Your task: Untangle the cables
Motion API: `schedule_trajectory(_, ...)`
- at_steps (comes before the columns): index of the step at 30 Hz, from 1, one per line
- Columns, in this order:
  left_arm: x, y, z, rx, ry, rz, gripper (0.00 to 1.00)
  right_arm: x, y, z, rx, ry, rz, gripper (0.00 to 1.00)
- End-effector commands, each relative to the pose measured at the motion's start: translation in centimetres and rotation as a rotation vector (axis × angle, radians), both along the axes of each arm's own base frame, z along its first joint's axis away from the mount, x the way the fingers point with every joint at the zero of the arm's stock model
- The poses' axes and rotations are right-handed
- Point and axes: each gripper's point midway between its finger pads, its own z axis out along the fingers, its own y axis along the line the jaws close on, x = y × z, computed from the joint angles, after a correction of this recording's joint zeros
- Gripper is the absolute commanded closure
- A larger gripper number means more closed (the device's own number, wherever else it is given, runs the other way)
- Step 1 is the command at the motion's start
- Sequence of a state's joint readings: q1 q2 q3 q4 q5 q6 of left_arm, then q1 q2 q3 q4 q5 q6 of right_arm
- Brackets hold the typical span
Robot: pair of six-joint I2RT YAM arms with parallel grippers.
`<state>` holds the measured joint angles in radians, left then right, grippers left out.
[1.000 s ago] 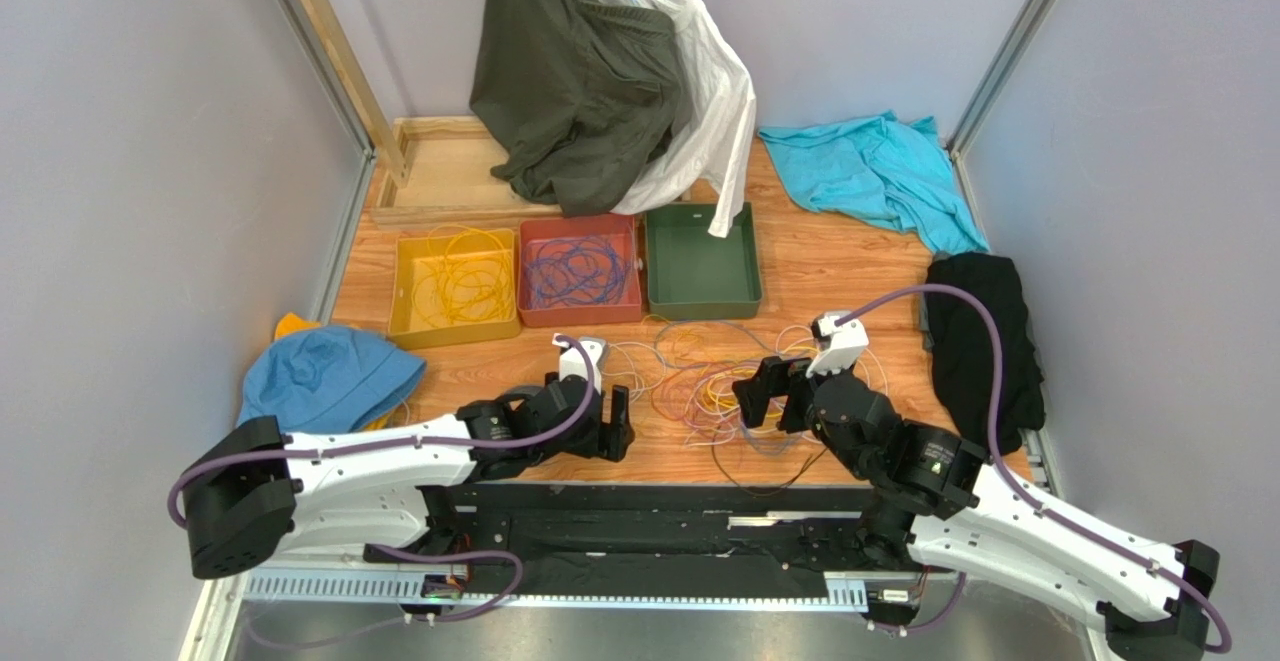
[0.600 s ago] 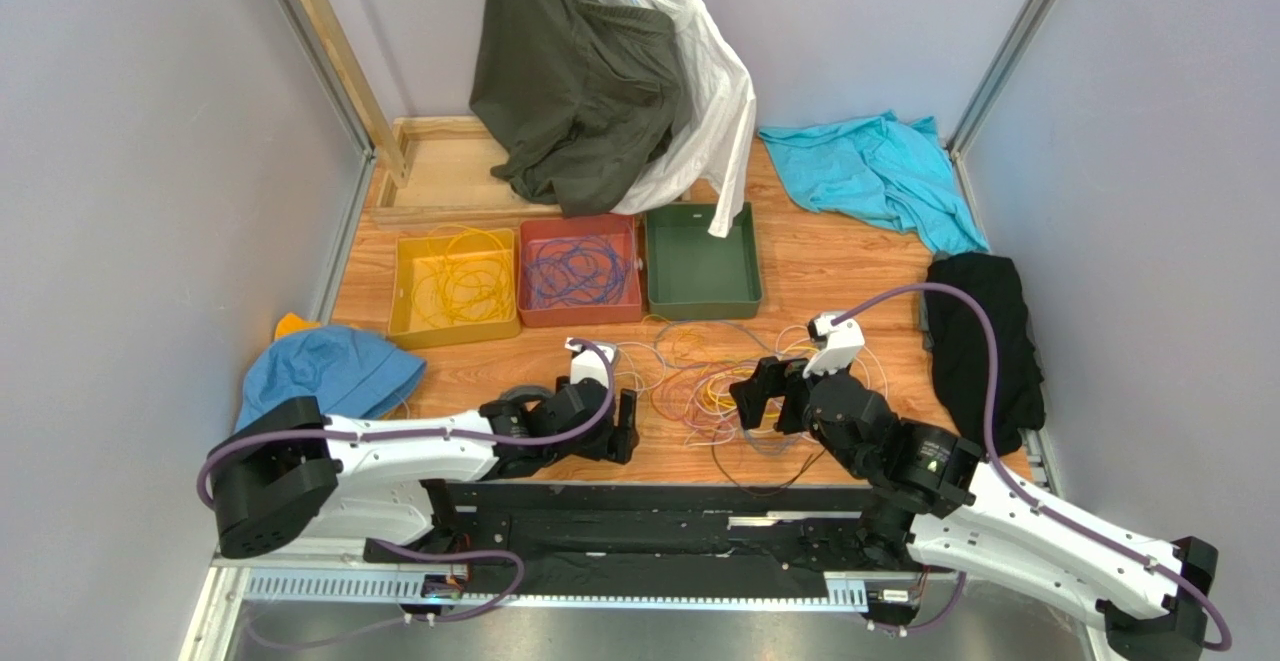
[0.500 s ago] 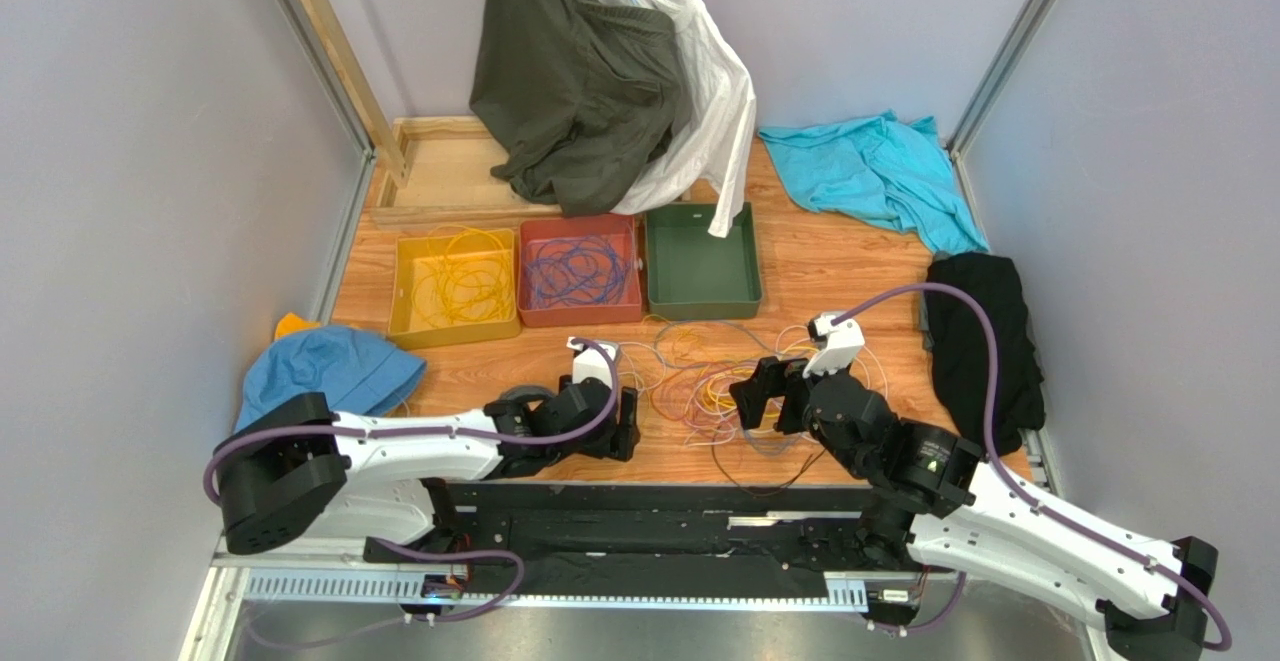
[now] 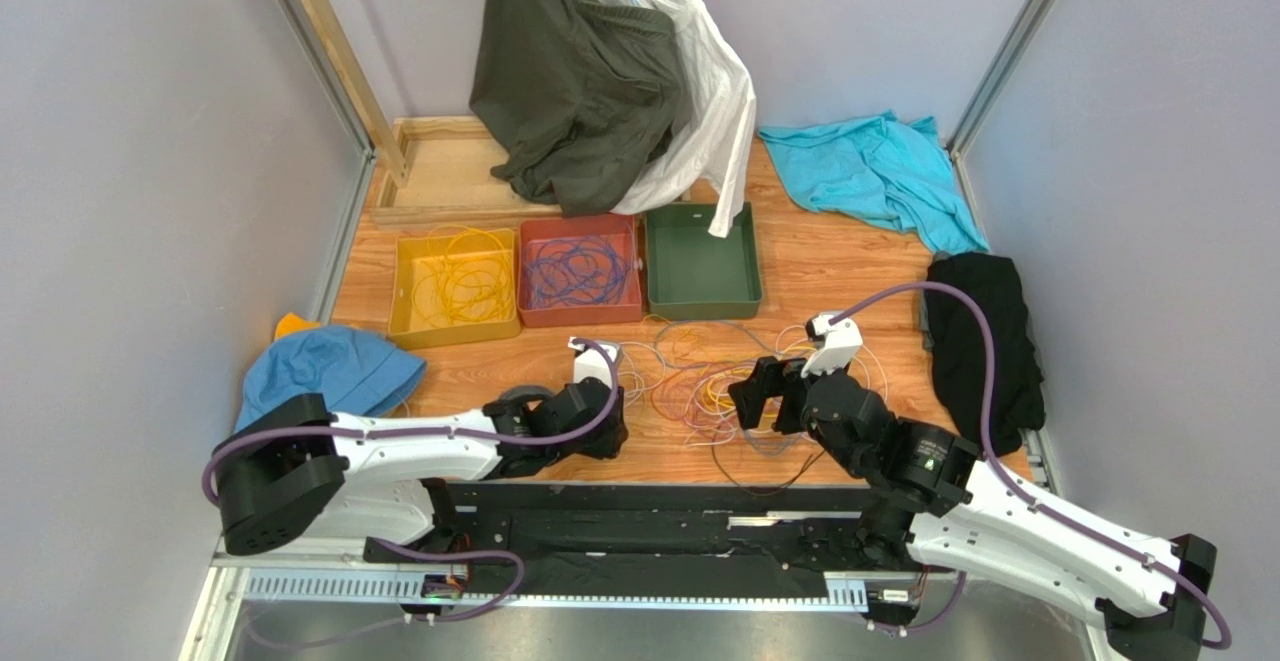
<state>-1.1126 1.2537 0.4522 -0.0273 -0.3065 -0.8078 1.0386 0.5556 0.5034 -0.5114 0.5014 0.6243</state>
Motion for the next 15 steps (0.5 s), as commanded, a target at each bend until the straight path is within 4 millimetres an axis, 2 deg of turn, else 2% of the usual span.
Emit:
schedule_trajectory(1, -0.5, -0.5, 2.1, -0.028, -0.022, -0.067, 0.64, 0.1, 0.6, 0.4, 0.040, -0.011, 0.007, 0.07)
schedule_trajectory(5, -1.1, 0.0, 1.4, -0.007, 0.000, -0.082, 0.68, 0.0, 0.8, 0.2, 0.047, -0.010, 0.013, 0.07)
schedule_trajectory(7, -1.5, 0.3, 0.7, 0.000, 0.021, -0.084, 0.76, 0.0, 0.7, 0.2, 0.047, -0.010, 0.010, 0.07)
schedule_trajectory(8, -1.7, 0.3, 0.4, -0.002, 0.027, -0.085, 0.77, 0.0, 0.8, 0.2, 0.045, -0.010, 0.012, 0.07)
schedule_trajectory(10, -2.0, 0.6, -0.2, 0.004, 0.042, -0.081, 0.75, 0.0, 0.6, 0.3, 0.047, -0.012, 0.009, 0.07)
schedule_trajectory(15, -2.1, 1.0, -0.8, 0.019, 0.046, -0.064, 0.59, 0.0, 0.6, 0.3, 0.050, -0.015, 0.010, 0.07)
